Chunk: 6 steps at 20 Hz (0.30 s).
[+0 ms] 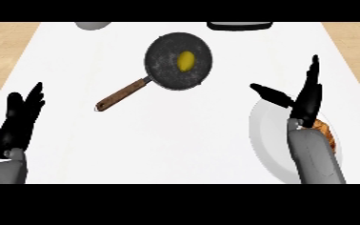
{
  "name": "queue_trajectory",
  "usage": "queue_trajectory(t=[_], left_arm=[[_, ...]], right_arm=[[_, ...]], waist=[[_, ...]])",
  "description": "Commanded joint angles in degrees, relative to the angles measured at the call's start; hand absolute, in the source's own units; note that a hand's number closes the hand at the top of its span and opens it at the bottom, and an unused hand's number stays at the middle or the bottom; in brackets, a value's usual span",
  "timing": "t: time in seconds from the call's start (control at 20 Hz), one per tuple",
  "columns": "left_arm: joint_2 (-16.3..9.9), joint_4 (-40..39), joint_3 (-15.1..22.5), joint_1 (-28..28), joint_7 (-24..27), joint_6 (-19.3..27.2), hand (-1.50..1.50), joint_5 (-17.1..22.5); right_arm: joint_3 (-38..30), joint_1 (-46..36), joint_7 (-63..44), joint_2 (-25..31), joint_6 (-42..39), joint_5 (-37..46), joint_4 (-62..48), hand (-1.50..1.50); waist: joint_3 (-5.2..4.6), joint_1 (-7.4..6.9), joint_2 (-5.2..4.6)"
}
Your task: Pick the lemon from the plate and place it in the pan
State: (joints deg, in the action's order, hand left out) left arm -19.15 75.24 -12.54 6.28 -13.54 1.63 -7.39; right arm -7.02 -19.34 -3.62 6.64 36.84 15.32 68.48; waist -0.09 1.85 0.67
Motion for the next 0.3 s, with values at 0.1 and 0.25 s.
queue_trajectory(t=[0.1,0.25], left_arm=[[2.3,2.6,1.9,-0.6,-1.4,1.5,0.00,-1.5],[1.1,1.5,0.7,-1.3,0.6,-0.3,0.00,-0.7]], right_arm=[[1.7,15.6,-8.9,6.8,-8.2,-1.1,23.8,-1.50],[1.5,24.9,-8.0,7.4,-10.4,-2.6,33.0,-1.50]], waist=[[0.04,-0.66,-0.29],[0.05,-0.93,-0.41]])
